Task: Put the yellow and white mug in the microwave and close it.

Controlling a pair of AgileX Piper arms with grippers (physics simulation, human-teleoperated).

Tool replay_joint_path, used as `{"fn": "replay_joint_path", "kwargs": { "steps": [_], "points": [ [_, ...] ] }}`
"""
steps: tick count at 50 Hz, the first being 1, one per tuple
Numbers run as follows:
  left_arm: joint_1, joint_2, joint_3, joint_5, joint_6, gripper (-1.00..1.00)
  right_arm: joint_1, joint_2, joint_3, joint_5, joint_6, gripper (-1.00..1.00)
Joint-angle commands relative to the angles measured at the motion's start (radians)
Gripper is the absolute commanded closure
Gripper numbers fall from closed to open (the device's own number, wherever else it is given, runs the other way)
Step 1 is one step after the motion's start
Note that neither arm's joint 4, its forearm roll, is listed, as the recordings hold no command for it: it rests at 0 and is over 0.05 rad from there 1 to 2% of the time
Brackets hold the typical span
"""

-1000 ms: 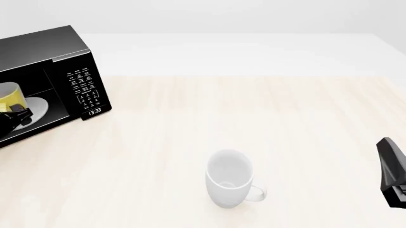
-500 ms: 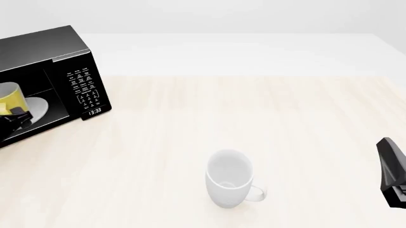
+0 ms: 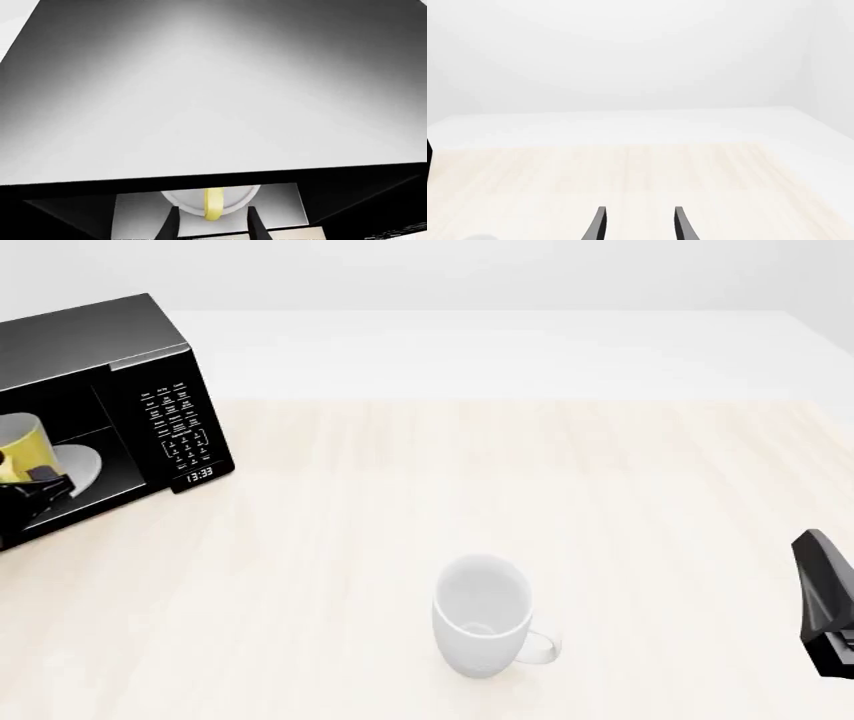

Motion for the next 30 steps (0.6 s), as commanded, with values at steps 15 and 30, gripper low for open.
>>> {"fn": "replay_joint_path", "kwargs": {
  "steps": [15, 30],
  "points": [
    [0.016, -0.104, 0.094, -0.017, 0.015, -1.0, 0.0, 0.0, 0.0, 0.0, 0.0, -1.0],
    [0.02, -0.203, 0.157, -0.005, 0.022, -1.0, 0.0, 0.0, 0.0, 0.0, 0.0, -1.0]
  ]
}}
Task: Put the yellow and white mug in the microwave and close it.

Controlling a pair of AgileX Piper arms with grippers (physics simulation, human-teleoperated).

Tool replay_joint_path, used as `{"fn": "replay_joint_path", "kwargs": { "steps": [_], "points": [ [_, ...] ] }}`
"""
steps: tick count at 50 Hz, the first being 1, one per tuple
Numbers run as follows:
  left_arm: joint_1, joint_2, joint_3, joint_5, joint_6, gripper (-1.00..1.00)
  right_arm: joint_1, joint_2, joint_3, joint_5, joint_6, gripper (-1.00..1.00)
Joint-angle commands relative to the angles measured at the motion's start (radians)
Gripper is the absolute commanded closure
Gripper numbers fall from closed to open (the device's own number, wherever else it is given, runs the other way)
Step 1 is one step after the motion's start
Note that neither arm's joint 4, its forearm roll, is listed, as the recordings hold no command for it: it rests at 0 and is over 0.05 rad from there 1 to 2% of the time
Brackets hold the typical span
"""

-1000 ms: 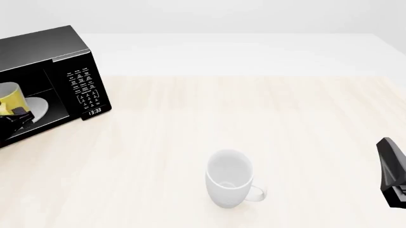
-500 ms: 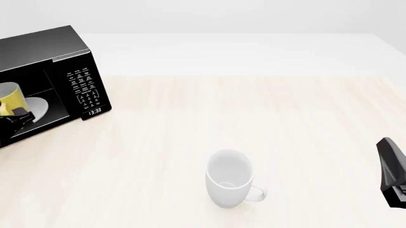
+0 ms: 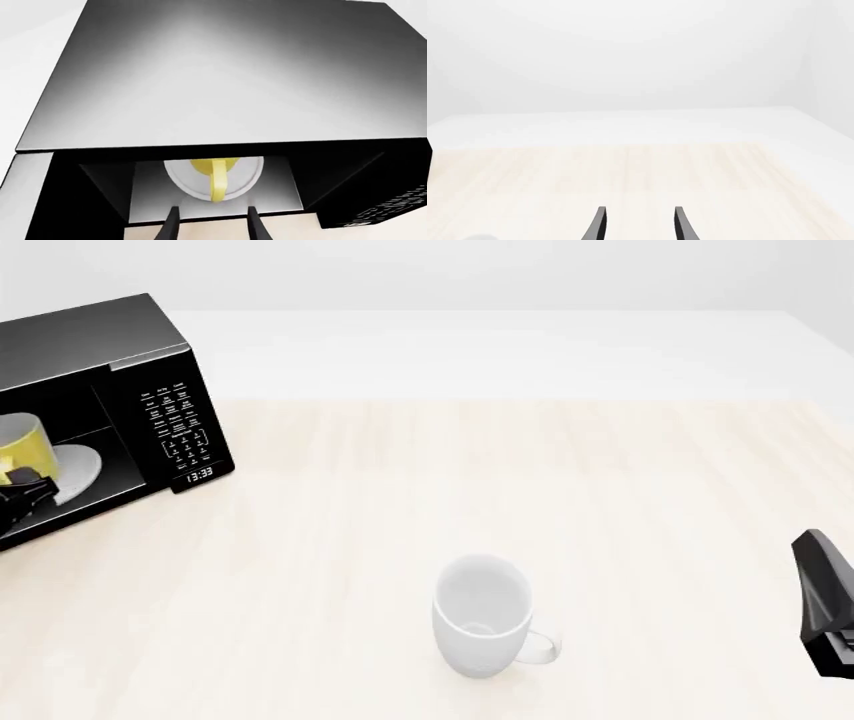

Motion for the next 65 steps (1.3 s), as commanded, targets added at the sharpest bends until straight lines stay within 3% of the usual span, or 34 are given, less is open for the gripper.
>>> {"fn": "replay_joint_path", "kwargs": {
  "steps": [1, 31, 65],
  "points": [
    [0.005, -0.071, 0.046, 0.008, 0.007, -1.0, 0.0, 0.0, 0.0, 0.0, 0.0, -1.0],
    [-0.01, -0.178, 0.115, 0.036, 0.017, -1.0, 0.0, 0.0, 0.0, 0.0, 0.0, -1.0],
    [-0.022, -0.377, 0.186, 0.165, 0.011, -1.0, 0.0, 0.0, 0.0, 0.0, 0.0, -1.0]
  ]
}}
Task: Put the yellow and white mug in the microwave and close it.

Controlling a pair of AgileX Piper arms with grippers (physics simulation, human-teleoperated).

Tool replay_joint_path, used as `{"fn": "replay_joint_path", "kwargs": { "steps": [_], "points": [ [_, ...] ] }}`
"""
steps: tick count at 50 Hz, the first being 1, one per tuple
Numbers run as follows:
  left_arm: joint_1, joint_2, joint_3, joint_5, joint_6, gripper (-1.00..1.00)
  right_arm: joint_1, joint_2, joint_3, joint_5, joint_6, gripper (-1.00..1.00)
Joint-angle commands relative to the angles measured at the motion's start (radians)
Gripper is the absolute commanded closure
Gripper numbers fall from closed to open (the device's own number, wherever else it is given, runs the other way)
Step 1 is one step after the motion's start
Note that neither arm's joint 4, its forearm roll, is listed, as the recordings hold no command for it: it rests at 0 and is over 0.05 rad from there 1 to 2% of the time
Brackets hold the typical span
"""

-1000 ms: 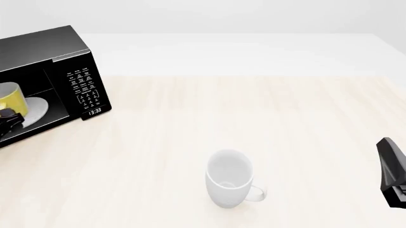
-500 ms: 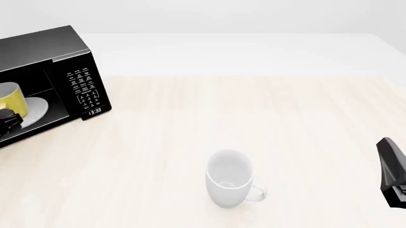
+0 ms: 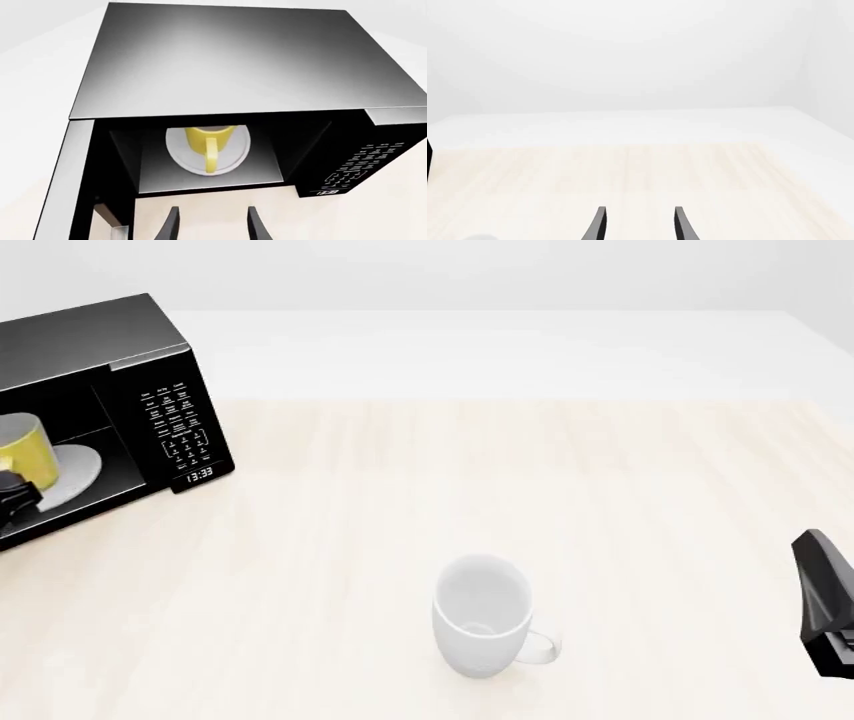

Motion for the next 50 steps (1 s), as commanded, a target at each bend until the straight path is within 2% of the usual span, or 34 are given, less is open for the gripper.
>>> {"fn": "replay_joint_path", "kwargs": {
  "steps": [1, 19, 24, 50],
  "points": [
    [-0.008, -0.086, 0.022, 0.055, -0.001, -1.0, 0.0, 0.0, 0.0, 0.0, 0.0, -1.0],
    [-0.022, -0.177, 0.016, 0.17, 0.007, -1.0, 0.0, 0.0, 0.0, 0.0, 0.0, -1.0],
    [-0.028, -0.261, 0.024, 0.201, 0.02, -1.0, 0.0, 0.0, 0.0, 0.0, 0.0, -1.0],
    [-0.01, -0.431, -0.028, 0.411, 0.007, -1.0, 0.0, 0.0, 0.0, 0.0, 0.0, -1.0]
  ]
}}
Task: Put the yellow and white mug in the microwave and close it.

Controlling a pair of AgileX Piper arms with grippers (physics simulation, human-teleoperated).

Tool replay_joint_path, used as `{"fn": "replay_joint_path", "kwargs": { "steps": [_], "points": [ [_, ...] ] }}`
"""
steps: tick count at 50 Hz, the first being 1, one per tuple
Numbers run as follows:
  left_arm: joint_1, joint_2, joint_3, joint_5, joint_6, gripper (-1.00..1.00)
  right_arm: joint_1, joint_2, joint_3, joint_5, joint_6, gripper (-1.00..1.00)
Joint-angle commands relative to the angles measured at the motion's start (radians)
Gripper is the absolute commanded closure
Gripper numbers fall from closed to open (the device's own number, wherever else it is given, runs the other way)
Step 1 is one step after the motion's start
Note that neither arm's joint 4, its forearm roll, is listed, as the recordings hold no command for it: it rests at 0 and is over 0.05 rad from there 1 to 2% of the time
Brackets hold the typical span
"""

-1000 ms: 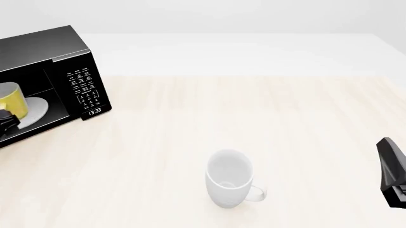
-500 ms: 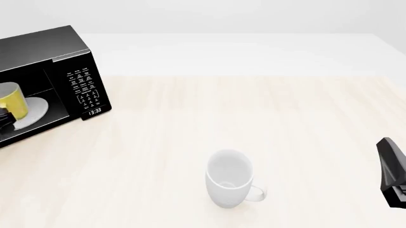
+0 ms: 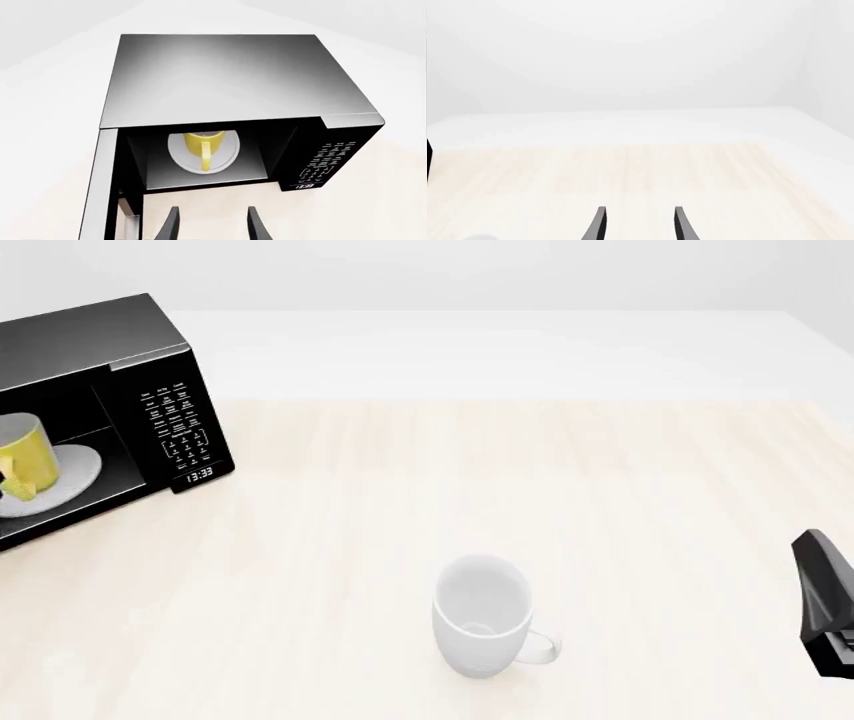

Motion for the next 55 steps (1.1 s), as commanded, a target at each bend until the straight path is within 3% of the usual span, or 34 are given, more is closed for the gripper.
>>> {"fn": "replay_joint_path", "kwargs": {
  "steps": [1, 30, 55],
  "points": [
    [0.006, -0.093, -0.023, 0.097, -0.004, -1.0, 0.0, 0.0, 0.0, 0.0, 0.0, -1.0],
    [0.065, -0.289, -0.078, 0.294, -0.028, -1.0, 0.0, 0.0, 0.0, 0.0, 0.0, -1.0],
    [0.143, -0.35, -0.148, 0.404, -0.062, -1.0, 0.0, 0.0, 0.0, 0.0, 0.0, -1.0]
  ]
}}
